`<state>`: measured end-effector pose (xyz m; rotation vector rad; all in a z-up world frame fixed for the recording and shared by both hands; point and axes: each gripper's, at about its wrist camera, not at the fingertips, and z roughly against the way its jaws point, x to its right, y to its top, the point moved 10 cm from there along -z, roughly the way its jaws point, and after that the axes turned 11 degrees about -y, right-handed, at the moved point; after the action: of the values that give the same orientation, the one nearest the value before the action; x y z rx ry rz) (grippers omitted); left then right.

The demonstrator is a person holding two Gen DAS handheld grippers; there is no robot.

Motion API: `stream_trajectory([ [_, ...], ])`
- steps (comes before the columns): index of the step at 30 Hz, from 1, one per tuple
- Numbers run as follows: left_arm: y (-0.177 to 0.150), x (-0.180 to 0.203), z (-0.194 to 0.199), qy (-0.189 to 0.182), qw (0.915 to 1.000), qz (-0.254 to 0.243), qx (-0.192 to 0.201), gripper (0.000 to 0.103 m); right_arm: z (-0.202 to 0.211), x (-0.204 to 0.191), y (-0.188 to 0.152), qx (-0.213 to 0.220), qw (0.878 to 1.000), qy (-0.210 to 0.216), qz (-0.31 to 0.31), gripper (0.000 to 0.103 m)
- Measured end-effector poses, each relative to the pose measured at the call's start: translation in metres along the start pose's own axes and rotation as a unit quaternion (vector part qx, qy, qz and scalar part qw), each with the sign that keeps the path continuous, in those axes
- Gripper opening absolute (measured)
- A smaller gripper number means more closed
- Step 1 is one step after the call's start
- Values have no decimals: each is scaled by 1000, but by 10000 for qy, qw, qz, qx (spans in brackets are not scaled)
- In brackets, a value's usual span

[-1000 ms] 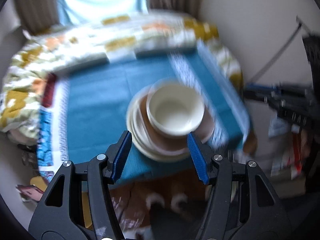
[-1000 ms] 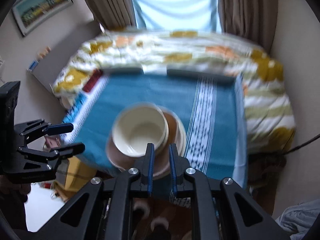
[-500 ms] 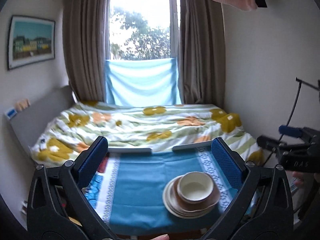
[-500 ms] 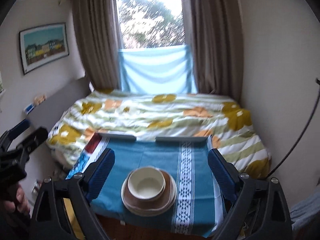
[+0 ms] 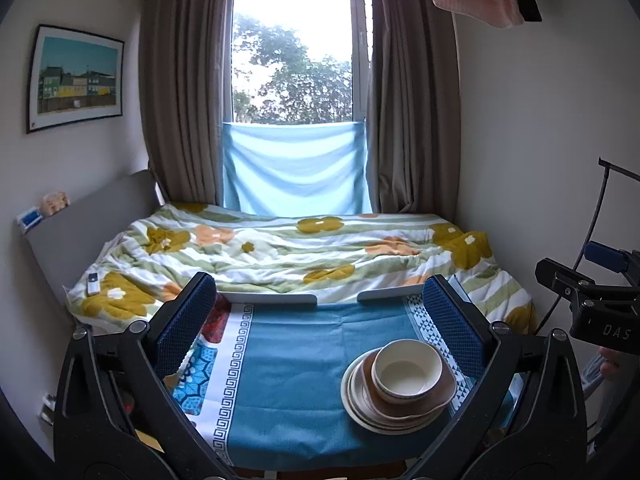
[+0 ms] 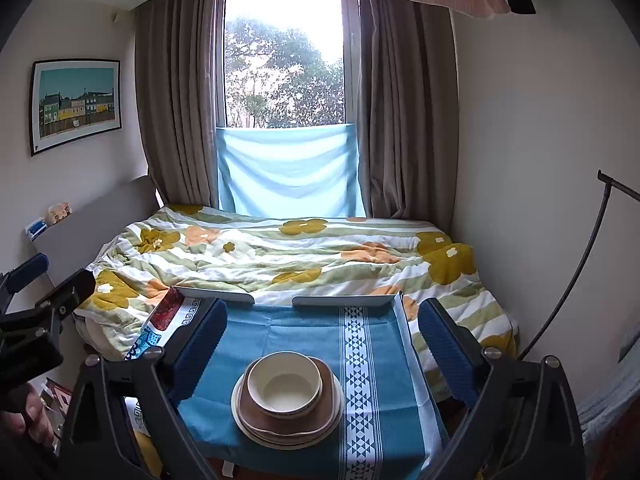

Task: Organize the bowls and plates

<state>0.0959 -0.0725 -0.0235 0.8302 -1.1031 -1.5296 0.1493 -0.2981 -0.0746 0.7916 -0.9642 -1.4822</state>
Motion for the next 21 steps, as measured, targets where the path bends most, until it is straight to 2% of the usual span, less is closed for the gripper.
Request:
stream_trajectory([
  [21,1,0,-3,-86,9999,-126,56,103,-2,-5,-1,7,9999,-125,-78,96],
])
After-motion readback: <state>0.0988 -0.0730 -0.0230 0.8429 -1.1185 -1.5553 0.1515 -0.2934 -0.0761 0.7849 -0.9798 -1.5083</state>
